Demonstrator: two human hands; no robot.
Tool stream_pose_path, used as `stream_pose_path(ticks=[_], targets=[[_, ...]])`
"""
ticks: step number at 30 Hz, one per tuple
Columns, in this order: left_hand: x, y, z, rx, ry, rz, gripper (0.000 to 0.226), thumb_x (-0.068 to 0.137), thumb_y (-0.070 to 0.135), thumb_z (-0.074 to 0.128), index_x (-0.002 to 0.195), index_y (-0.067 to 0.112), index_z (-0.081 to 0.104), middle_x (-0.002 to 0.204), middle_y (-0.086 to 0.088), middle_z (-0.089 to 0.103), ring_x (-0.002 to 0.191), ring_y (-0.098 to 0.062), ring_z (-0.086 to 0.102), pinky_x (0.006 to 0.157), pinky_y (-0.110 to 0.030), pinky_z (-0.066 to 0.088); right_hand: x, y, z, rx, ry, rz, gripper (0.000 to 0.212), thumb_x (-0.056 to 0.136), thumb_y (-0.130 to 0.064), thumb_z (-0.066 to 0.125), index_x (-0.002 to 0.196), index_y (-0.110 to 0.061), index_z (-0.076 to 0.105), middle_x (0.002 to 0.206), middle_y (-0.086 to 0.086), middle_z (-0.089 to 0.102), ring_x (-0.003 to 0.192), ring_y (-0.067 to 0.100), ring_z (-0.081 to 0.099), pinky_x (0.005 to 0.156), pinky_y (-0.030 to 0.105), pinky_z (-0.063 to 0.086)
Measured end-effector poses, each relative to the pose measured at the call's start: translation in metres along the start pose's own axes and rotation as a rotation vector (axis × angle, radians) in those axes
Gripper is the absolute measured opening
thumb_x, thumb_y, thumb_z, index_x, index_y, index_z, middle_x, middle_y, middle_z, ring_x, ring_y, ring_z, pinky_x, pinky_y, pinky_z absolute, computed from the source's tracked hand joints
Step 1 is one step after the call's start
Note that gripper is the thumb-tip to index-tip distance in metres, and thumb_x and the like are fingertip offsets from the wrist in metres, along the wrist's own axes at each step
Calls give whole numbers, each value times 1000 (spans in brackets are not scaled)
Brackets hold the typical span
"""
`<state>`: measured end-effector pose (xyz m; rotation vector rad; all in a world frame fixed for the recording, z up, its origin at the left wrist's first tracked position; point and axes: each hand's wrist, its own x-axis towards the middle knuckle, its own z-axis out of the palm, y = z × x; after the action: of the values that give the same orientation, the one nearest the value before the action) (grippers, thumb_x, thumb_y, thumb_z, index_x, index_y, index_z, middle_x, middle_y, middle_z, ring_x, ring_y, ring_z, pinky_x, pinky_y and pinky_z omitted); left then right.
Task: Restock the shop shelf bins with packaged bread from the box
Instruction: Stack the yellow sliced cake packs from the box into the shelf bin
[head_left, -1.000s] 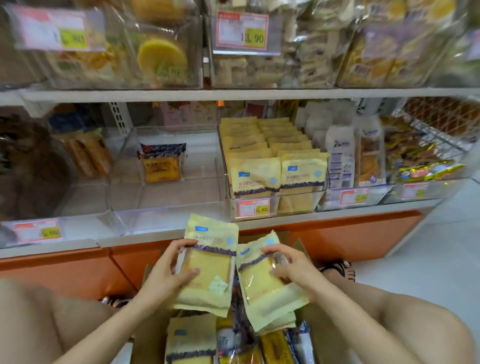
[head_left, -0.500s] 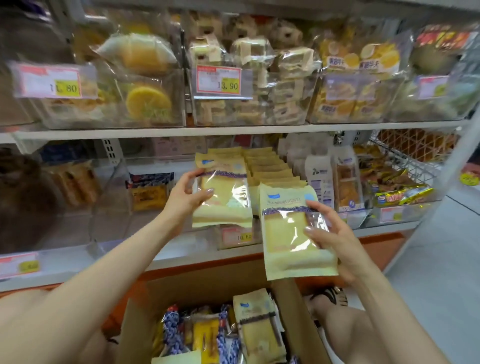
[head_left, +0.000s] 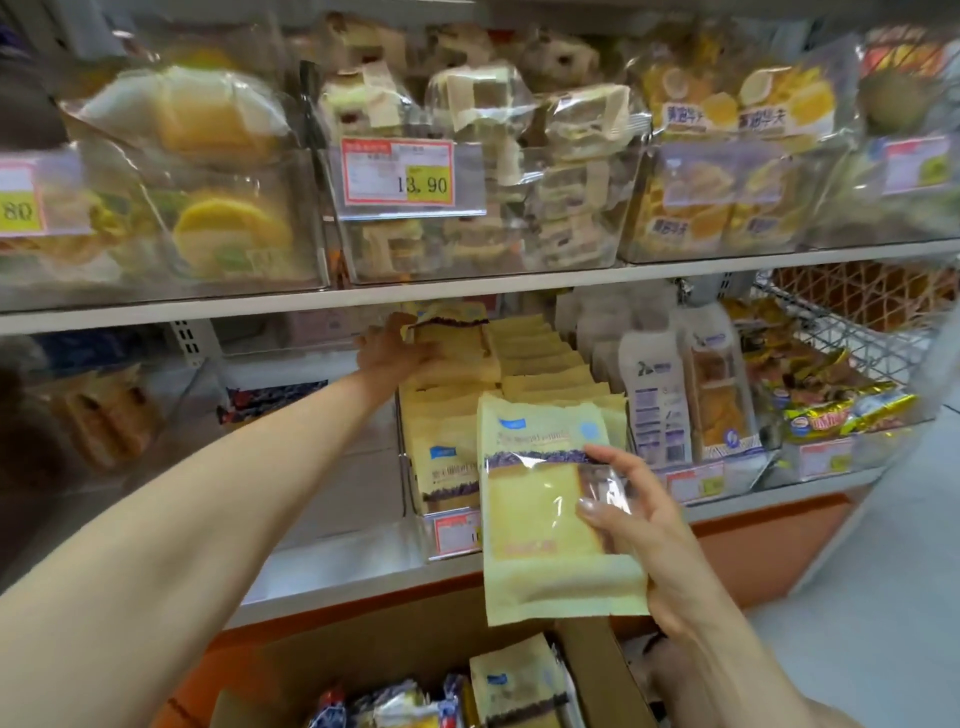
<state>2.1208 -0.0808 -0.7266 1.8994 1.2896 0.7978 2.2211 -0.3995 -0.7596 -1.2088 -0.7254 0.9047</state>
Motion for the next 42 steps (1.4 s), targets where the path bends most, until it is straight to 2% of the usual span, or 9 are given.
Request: stream_pose_path(ticks=[5, 10, 16, 19, 23, 29, 34, 38, 42], targets=[[-11, -3, -8, 78, -46, 87, 55, 78, 44, 71, 125, 26, 51, 141, -14, 29, 134, -34, 25, 112, -46, 26, 3, -8, 8, -7, -41, -37, 54, 63, -12, 73, 113, -29, 63, 102, -10, 70, 78, 8, 68, 56, 18, 51], [-66, -23, -26, 112, -24, 208, 35, 83, 37, 68, 114, 26, 59, 132, -10, 42, 122, -29, 42, 104, -44, 37, 10, -14, 25, 8, 5, -93, 50, 73, -2, 69, 116, -28, 62, 108, -4, 66, 80, 8, 67, 60, 21, 54], [-139, -48, -53, -32, -20, 235, 23, 88, 28, 61, 110, 26, 53, 124, -2, 46, 113, -12, 41, 83, -20, 34, 87, -45, 69, -284, 39, -204, 47, 82, 1, 66, 122, -24, 58, 122, -5, 57, 96, 7, 57, 59, 9, 46], [-152, -61, -53, -14, 10, 243, 23, 88, 22, 62, 108, 25, 50, 117, -2, 46, 116, -18, 43, 81, -18, 36, 137, -54, 92, -535, 72, -213, 45, 84, -2, 65, 125, -20, 57, 123, 6, 58, 93, 15, 58, 62, 14, 45], [-154, -61, -57, -10, 34, 299, 27, 87, 19, 63, 111, 20, 51, 112, 2, 43, 115, -18, 44, 91, -32, 44, 161, -56, 107, -1281, 108, -284, 47, 89, -25, 62, 134, -31, 49, 139, 5, 48, 125, 27, 46, 92, 29, 42], [-159, -58, -65, -56, -21, 355, 24, 89, 21, 61, 108, 26, 48, 116, 3, 47, 105, -6, 49, 82, -16, 41, 132, -33, 112, -1381, -30, -346, 45, 87, -41, 62, 130, -30, 56, 141, 4, 47, 128, 25, 45, 104, 42, 40], [-185, -64, -56, -88, -31, 360, 23, 90, 13, 58, 109, 24, 49, 112, 6, 50, 97, -4, 53, 72, -5, 42, 74, -25, 103, -1144, -24, -663, 26, 89, -20, 62, 114, -20, 66, 120, 3, 61, 116, 14, 51, 98, 27, 39], [-216, -92, -34, -53, -130, 376, 25, 90, 10, 56, 110, 23, 50, 109, 9, 51, 93, 0, 53, 74, -6, 43, 13, 4, 77, -892, -239, -399, 23, 89, -11, 62, 104, -27, 68, 95, -7, 69, 85, 9, 63, 77, 19, 50], [-245, -150, -4, 112, -366, 261, 22, 90, 17, 57, 112, 21, 53, 103, 9, 57, 89, -1, 56, 81, -24, 49, 0, 66, 44, -975, -353, -40, 16, 90, -23, 63, 100, -35, 67, 95, -12, 69, 86, 6, 63, 80, 22, 50]])
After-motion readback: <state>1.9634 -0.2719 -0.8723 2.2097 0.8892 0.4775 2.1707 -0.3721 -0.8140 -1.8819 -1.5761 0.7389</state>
